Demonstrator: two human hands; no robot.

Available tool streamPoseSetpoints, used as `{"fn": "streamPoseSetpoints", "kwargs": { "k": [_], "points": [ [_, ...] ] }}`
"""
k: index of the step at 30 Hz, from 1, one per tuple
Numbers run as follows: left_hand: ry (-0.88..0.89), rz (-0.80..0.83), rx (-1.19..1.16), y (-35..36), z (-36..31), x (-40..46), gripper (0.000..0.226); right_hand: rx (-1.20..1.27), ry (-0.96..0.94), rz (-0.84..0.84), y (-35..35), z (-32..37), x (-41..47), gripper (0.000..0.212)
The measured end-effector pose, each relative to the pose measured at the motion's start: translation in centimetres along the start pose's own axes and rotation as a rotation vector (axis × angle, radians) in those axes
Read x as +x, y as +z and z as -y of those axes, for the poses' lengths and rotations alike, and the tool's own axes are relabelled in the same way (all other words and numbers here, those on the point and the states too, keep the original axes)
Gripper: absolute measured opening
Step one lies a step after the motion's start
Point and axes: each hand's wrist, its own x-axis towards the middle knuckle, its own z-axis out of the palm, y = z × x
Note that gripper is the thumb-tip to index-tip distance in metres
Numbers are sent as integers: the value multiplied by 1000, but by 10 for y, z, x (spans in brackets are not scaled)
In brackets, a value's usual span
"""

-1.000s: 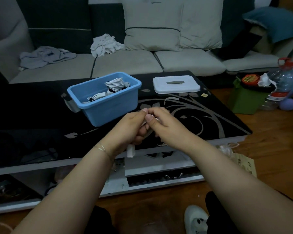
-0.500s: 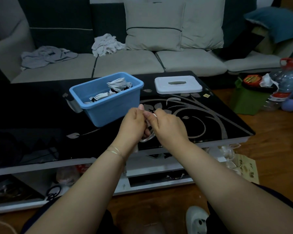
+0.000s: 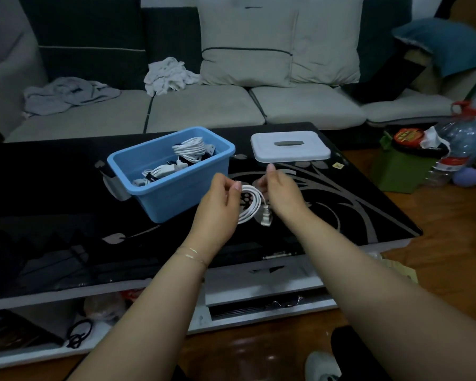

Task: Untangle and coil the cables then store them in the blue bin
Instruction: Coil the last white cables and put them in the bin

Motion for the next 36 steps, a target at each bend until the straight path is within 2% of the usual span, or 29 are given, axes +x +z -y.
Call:
{"fn": "streamPoseSetpoints", "kwargs": {
  "k": [3,4,7,10,12,14,17,19,22,24,26,28,29,32,36],
  "points": [
    [-3,-4,42,0,3,8,21,-353,5,-69,-14,-28,44,22],
    [-14,-2,47,0,5,10,21,-455,4,-40,-18,-37,55,28],
    [-52,-6,50,-2,12,19,22,-690,-39,85,-26,-54,75,60],
    [-119,-11,33,-4,20,25,24,-849,-128,155,-25,-61,93,72],
    [-148,-20,12,-6,25,28,24,-909,-182,192,-18,-63,105,63],
    [-168,-24,-12,-7,29,30,25,-971,-202,213,-14,-62,113,45],
    [-199,-40,-46,-9,34,34,25,-1081,-205,172,-8,-58,120,22],
    [-214,-50,-72,-10,35,34,26,-994,-208,89,-7,-50,117,18],
    [-242,-69,-77,-11,36,31,24,-462,-80,2,-7,-19,102,12],
    [-253,-80,-86,-12,36,32,22,-95,21,64,-9,12,82,12],
    [-267,-91,-83,-11,37,31,21,250,135,208,-11,38,53,17],
    [-284,-96,-89,-10,36,30,18,473,213,329,-11,53,17,14],
    [-287,-93,-100,-9,35,29,16,503,235,358,-10,58,0,6],
    [-269,-58,-113,-5,27,22,15,508,264,326,-6,61,-35,18],
    [-202,-19,-45,2,16,9,23,348,162,146,-5,53,-46,16]
  ]
}}
